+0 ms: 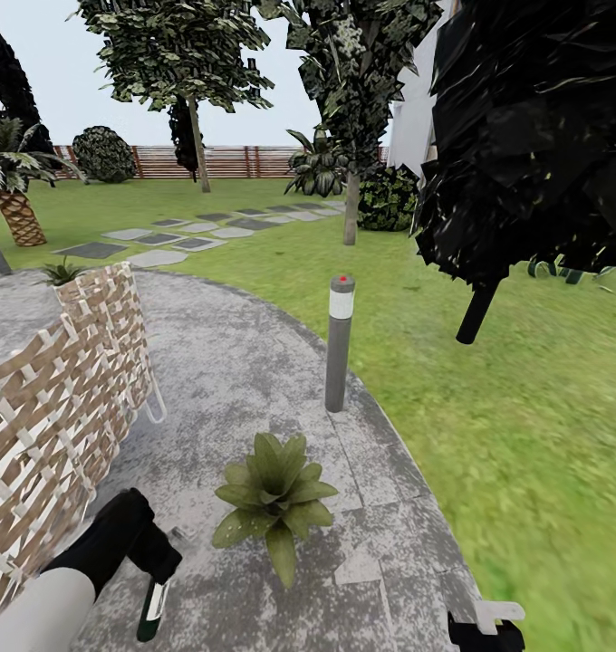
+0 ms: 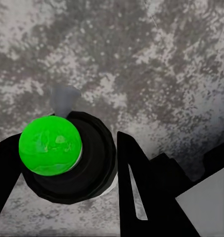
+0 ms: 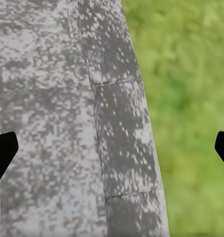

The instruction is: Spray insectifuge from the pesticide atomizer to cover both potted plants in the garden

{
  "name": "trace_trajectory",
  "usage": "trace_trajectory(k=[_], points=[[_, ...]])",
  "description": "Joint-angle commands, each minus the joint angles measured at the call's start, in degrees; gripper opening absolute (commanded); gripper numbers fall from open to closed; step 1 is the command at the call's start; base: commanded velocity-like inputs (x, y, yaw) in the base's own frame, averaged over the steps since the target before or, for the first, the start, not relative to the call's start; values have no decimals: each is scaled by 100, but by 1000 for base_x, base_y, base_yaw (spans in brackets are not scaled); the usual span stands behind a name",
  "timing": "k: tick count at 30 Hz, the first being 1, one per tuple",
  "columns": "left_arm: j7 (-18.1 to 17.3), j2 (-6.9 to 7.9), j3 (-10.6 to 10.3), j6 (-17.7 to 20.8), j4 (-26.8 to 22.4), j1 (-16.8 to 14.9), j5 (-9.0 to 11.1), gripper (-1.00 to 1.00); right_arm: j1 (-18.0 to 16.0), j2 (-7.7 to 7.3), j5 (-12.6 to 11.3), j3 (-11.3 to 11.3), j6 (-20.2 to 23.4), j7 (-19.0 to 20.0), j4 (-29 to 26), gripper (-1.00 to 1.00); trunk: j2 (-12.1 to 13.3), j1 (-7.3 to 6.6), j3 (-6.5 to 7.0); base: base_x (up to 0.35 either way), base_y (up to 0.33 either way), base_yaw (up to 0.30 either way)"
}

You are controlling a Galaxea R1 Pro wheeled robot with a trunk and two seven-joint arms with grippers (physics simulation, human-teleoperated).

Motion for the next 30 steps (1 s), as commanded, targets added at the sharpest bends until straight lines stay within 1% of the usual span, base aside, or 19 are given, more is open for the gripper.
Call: trace_trajectory(k=[1, 3, 4, 6, 8, 10, 11, 13, 14, 15, 16, 17, 18, 21, 23, 30], points=[[107, 19, 7, 62, 22, 36, -28, -100, -2, 0, -49, 50, -14, -12, 1, 100, -2, -1, -5, 0, 0, 0], [523, 37, 15, 48, 70, 67, 9, -100, -2, 0, -49, 50, -13, -12, 1, 100, -2, -1, -5, 0, 0, 0], [653, 37, 23, 38, 131, 72, 37, -100, -2, 0, -49, 50, -13, -12, 1, 100, -2, -1, -5, 0, 0, 0], [746, 30, 27, 28, 224, 76, 56, -100, -2, 2, -48, 50, -14, -12, 1, 100, -2, -1, -5, 0, 0, 0], [738, 23, 30, 50, 222, 50, 58, -100, -2, 7, -44, 50, -14, -12, 1, 100, -2, -1, -5, 0, 0, 0], [525, 1, 17, 89, 190, -2, 31, -100, -2, 5, -47, 50, -14, -12, 1, 100, -2, -1, -5, 0, 0, 0], [272, -12, 8, 106, 166, -40, 2, -100, -2, 2, -49, 50, -12, -12, 1, 100, -2, -1, -5, 0, 0, 0], [-73, 11, -6, 115, 154, -222, -53, -100, -2, 0, -49, 50, -12, -12, 1, 100, -2, -1, -5, 0, 0, 0], [-159, 27, -12, 117, 154, -295, -97, -100, -2, 0, -49, 50, -11, -12, 1, 100, -2, -1, -5, 0, 0, 0], [-279, 44, -17, 119, 156, -385, -194, -100, -2, 0, -49, 50, -11, -12, 1, 100, -2, -1, -5, 0, 0, 0], [-389, 53, -19, 118, 164, -434, -331, -100, -2, 0, -49, 50, -13, -12, 1, 100, -2, -1, -5, 0, 0, 0], [-561, 51, -24, 111, 205, -464, -558, -100, -2, 0, -49, 50, -14, -12, 1, 100, -2, -1, -5, 0, 0, 0], [-703, 46, -29, 98, 225, -467, -735, -100, -2, 0, -49, 50, -13, -12, 1, 100, -2, -1, -5, 0, 0, 0], [-971, 35, -37, 59, 243, -441, -1078, -100, -2, 0, -46, 50, -14, -12, 1, 100, -2, -1, -5, 0, 0, 0], [-1012, 15, -39, 48, 245, -429, -1124, -100, -2, 0, -48, 50, -14, -12, 1, 100, -2, -1, -5, 30, 28, 0], [-1032, -4, -22, 42, 246, -424, -1126, -100, -2, 4, -49, 50, -14, -12, -4, 100, -2, -1, -5, 229, 154, 0]])
